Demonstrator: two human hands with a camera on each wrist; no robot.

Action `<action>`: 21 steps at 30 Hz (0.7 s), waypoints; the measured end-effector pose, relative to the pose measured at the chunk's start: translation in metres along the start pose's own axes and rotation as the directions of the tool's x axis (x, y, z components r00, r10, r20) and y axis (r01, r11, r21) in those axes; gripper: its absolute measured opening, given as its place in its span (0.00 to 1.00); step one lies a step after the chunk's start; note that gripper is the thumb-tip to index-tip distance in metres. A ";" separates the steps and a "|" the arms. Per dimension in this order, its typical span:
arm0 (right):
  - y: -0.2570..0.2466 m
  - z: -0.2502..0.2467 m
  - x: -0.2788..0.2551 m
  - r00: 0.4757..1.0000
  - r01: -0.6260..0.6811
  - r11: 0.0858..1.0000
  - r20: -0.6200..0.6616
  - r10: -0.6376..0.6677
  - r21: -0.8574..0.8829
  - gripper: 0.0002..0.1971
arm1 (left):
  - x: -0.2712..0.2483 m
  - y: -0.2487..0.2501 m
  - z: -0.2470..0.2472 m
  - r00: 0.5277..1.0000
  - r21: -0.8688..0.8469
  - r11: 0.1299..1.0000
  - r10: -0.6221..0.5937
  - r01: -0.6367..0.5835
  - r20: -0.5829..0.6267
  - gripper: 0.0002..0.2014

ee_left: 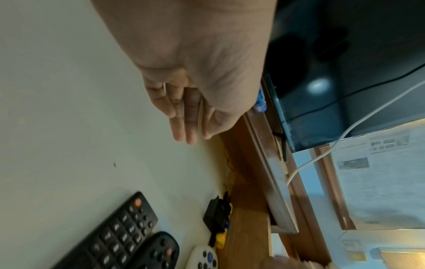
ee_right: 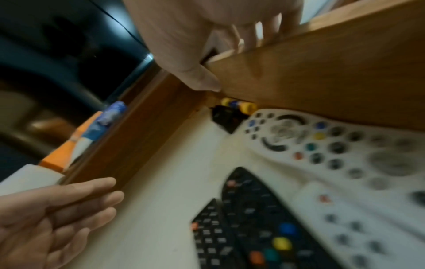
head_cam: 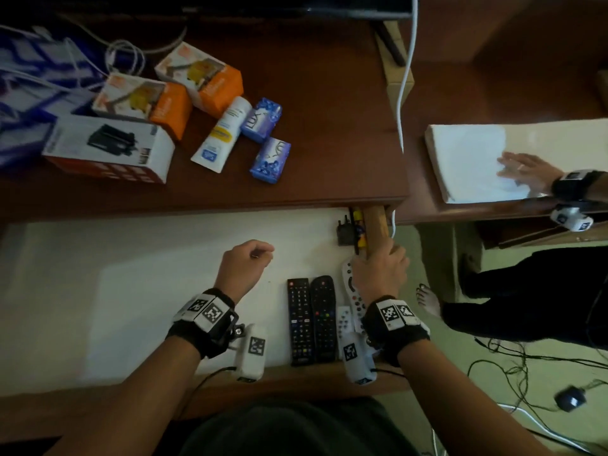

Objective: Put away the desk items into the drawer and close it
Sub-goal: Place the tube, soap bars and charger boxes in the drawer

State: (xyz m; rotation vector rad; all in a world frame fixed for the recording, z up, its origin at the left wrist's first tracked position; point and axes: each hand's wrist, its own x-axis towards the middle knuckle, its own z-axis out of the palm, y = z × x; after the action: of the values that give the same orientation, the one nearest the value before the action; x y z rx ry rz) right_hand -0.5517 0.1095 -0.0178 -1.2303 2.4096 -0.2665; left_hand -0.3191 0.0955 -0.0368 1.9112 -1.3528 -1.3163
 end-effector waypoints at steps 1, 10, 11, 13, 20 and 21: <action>-0.012 0.000 -0.006 0.999 0.024 1.000 -0.020 -0.024 -0.019 0.26 | 0.000 -0.001 -0.011 1.000 -0.005 1.000 0.018 -0.018 0.000 0.07; -0.113 0.001 -0.001 0.933 0.359 0.919 -0.064 -0.354 0.164 0.11 | 0.023 0.028 -0.082 0.973 -0.010 0.973 0.231 -0.231 -0.021 0.05; -0.122 0.003 0.009 0.916 0.400 0.905 -0.053 -0.397 0.146 0.11 | 0.027 0.036 -0.085 0.964 0.016 0.964 0.266 -0.265 -0.018 0.05; -0.139 0.007 0.034 0.882 0.471 0.880 0.008 -0.472 0.056 0.15 | 0.037 0.053 -0.088 0.944 0.060 0.943 0.328 -0.326 -0.025 0.05; -0.192 0.003 0.082 0.727 0.658 0.750 0.208 -0.655 0.061 0.32 | 0.096 0.105 -0.092 0.888 0.456 0.809 0.453 -0.371 -0.082 0.17; -0.195 0.002 0.082 0.711 0.665 0.743 0.236 -0.662 0.080 0.36 | 0.106 0.111 -0.094 0.900 0.520 0.782 0.432 -0.344 -0.055 0.20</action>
State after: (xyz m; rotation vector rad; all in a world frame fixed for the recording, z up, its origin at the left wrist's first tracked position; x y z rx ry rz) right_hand -0.4516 -0.0718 0.0262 -1.9800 1.6666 -0.2801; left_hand -0.2813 -0.0601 0.0445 1.8411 -2.0064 -0.6130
